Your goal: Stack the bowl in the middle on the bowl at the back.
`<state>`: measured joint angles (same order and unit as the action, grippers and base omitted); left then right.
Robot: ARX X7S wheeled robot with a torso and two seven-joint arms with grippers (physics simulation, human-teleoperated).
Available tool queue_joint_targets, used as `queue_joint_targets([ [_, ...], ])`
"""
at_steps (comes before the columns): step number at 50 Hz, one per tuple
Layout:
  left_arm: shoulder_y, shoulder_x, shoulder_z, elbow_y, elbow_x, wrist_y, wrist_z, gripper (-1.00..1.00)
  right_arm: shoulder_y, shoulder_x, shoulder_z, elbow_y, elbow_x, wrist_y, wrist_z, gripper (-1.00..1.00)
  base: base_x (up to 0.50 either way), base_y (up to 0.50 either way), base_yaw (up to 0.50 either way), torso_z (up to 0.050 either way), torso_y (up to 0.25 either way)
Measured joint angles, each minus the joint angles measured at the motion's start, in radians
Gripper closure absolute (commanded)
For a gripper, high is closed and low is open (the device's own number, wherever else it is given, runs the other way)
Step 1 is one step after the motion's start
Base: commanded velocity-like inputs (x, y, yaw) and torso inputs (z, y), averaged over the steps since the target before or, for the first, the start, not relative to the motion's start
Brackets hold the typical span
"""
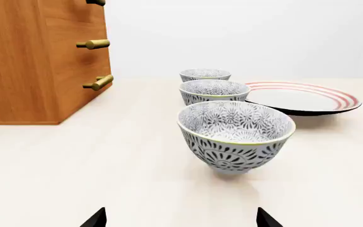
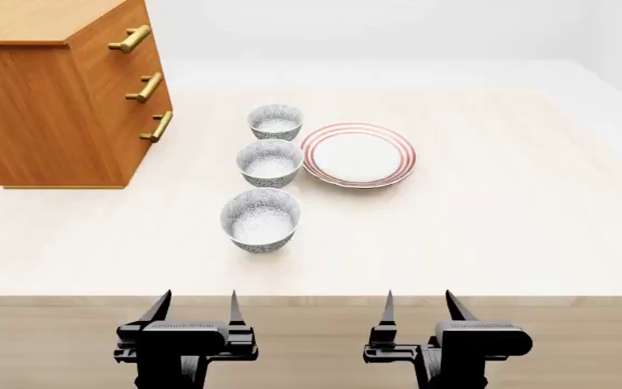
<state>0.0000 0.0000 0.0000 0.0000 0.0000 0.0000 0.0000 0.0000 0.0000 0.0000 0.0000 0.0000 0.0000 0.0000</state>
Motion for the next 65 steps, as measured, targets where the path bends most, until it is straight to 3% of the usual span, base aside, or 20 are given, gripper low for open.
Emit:
queue_joint_targets([
  [21,-0.016,-0.062,0.050,0.144,-0.067,-0.116,-0.010,-1.00,0.018,0.059,-0.048,-0.170,0.039,0.169,0.046,-1.00,0.00,0.00,0.00,0.000,0.000],
  [39,-0.170,-0.117,0.053,0.343,-0.158,-0.357,-0.001,-1.00,0.125,0.165,-0.064,-0.471,0.043,0.506,0.038,-1.00,0.00,0.00,0.00,0.000,0.000],
  [65,-0.379,-0.162,0.047,0.434,-0.252,-0.542,0.004,-1.00,0.349,0.284,-0.028,-0.681,0.095,0.859,-0.031,-1.00,0.00,0.00,0.00,0.000,0.000],
])
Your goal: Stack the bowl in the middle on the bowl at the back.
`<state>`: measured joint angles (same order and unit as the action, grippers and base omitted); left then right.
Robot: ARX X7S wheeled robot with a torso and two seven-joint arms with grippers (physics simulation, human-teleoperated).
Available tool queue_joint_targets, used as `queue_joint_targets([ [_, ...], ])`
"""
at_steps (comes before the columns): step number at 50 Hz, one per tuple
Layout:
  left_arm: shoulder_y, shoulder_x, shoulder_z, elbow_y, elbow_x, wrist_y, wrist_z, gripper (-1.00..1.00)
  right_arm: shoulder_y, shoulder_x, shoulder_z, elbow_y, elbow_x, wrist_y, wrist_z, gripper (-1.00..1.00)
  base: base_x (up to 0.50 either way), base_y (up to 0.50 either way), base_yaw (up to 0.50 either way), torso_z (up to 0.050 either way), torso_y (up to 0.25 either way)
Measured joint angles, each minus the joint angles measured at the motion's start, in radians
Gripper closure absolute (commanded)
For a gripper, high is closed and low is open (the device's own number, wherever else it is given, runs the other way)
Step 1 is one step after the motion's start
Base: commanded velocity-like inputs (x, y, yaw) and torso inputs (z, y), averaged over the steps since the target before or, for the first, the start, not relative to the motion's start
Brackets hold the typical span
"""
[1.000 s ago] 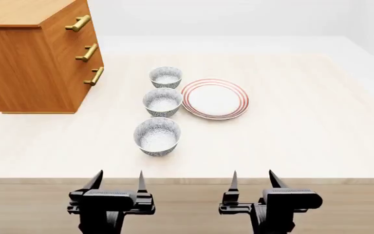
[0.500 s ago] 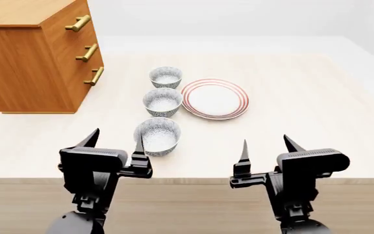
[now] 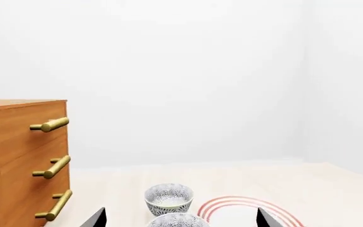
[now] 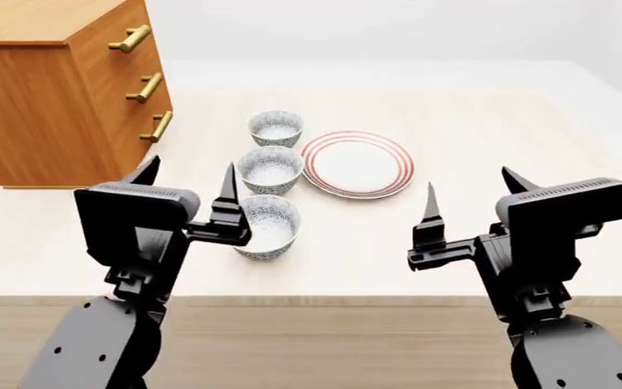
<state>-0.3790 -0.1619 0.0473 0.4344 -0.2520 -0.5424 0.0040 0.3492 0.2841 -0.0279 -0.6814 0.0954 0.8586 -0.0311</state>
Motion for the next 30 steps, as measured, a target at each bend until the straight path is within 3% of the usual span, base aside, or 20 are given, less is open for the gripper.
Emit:
queue_joint_targets([
  [30,-0.250,-0.045,-0.014,0.007,-0.120,-0.295,-0.010,-1.00,0.286,0.056,0.069,-0.054,0.092,0.321,-0.066,-1.00,0.00,0.00,0.00,0.000,0.000],
])
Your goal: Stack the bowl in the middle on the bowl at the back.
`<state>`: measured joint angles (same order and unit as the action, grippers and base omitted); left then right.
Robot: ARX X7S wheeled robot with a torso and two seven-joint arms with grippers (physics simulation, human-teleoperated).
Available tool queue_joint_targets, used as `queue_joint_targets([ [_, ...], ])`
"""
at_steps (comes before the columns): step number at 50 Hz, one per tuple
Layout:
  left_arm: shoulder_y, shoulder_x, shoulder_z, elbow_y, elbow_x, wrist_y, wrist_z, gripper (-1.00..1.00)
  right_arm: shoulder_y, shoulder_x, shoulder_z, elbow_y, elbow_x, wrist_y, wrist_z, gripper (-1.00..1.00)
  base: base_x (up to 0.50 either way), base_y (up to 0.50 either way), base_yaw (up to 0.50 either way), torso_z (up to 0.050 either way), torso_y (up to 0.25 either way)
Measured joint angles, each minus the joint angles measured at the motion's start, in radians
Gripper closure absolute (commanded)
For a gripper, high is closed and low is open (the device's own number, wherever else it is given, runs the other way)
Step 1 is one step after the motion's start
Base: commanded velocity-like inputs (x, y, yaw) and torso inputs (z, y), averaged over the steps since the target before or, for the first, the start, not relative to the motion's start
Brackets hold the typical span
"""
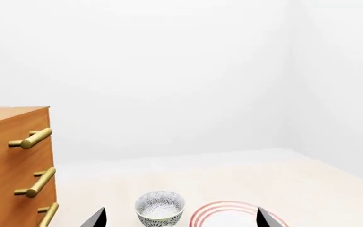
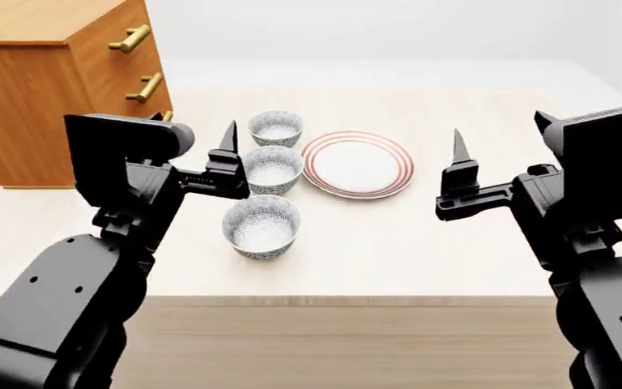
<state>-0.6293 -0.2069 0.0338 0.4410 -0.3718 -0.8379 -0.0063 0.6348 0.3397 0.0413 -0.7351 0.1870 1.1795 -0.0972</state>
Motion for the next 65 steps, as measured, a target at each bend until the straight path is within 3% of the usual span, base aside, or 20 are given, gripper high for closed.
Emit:
queue_joint_targets([
  [12,-0.090,-0.051,0.053,-0.045,-0.038,-0.122,0.049,-1.00,0.129,0.022,-0.002,0.037,0.060,0.129,-0.057,-1.00,0.21,0.00,0.00,0.000,0.000],
  [28,-0.178,-0.070,0.077,-0.113,-0.067,-0.202,0.076,-1.00,0.237,0.042,-0.028,0.118,0.084,0.169,-0.086,-1.00,0.40,0.00,0.00,0.000,0.000],
  [54,-0.242,-0.075,0.080,-0.195,-0.071,-0.234,0.066,-1.00,0.262,0.044,-0.040,0.155,0.090,0.149,-0.083,-1.00,0.32,0.00,0.00,0.000,0.001],
  [65,-0.282,-0.060,0.079,-0.265,-0.086,-0.392,0.023,-1.00,0.250,0.040,-0.036,0.114,0.095,0.145,-0.074,-1.00,0.00,0.00,0.00,0.000,0.000],
])
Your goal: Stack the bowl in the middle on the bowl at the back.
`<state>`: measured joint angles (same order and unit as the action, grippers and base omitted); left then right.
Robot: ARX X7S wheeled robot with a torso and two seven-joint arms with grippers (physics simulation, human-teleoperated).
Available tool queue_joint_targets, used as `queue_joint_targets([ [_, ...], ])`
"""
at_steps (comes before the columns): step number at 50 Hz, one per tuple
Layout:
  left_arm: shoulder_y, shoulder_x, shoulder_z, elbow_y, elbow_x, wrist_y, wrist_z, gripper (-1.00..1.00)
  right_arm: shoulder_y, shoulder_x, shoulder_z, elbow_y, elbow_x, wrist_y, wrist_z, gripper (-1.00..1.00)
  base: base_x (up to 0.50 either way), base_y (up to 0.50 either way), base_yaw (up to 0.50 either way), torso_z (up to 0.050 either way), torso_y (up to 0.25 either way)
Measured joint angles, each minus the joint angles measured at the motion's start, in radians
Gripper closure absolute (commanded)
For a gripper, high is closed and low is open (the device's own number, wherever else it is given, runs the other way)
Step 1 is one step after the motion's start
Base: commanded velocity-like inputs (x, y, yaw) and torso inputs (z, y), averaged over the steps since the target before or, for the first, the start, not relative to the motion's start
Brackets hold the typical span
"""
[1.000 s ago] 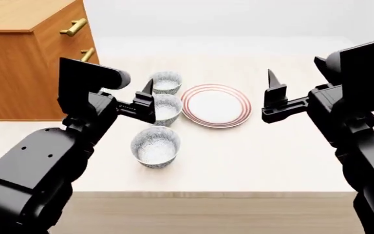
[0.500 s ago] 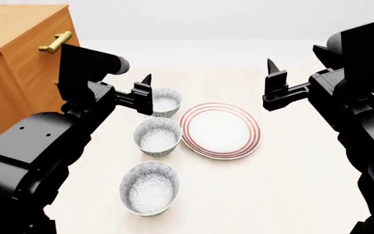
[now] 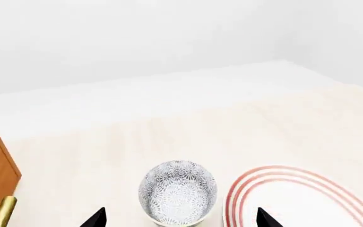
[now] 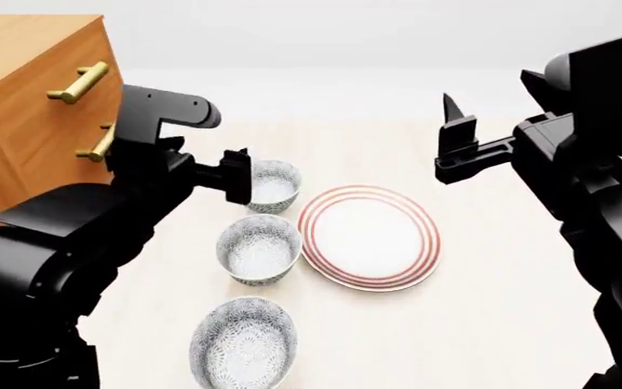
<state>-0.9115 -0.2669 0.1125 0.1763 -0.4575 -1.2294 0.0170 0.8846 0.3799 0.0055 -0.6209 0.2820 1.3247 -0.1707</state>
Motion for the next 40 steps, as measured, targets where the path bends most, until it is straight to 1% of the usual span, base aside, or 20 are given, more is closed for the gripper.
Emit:
queue_joint_targets([
  [7,-0.024,0.015,0.009,-0.100,0.008,-0.068,-0.025,-1.00,-0.001,0.004,0.004,-0.080,0.008,0.032,0.010,-1.00,0.00,0.00,0.00,0.000,0.000],
  [14,-0.033,0.028,0.028,-0.203,0.026,-0.065,-0.037,-1.00,0.002,0.007,0.027,-0.213,0.023,0.111,0.026,-1.00,0.00,0.00,0.00,0.000,0.000],
  [17,-0.036,0.034,0.034,-0.243,0.033,-0.057,-0.040,-1.00,0.004,0.017,0.059,-0.268,0.097,0.140,0.080,-1.00,0.00,0.00,0.00,0.000,0.000],
  [21,-0.038,0.042,0.041,-0.287,0.040,-0.048,-0.044,-1.00,0.010,0.062,0.132,-0.320,0.335,0.159,0.261,-1.00,0.00,0.00,0.00,0.000,0.000],
  [27,-0.044,0.055,0.045,-0.346,0.046,-0.034,-0.049,-1.00,0.025,0.174,0.208,-0.368,0.752,0.127,0.603,-1.00,0.00,0.00,0.00,0.000,0.000],
  [34,-0.048,0.071,0.039,-0.404,0.049,-0.020,-0.059,-1.00,0.070,0.215,0.354,-0.397,1.267,0.186,1.023,-1.00,0.00,0.00,0.00,0.000,0.000],
  [40,-0.048,0.083,0.024,-0.441,0.049,-0.014,-0.072,-1.00,0.116,0.245,0.409,-0.410,1.611,0.213,1.333,-1.00,0.00,0.00,0.00,0.000,0.000],
])
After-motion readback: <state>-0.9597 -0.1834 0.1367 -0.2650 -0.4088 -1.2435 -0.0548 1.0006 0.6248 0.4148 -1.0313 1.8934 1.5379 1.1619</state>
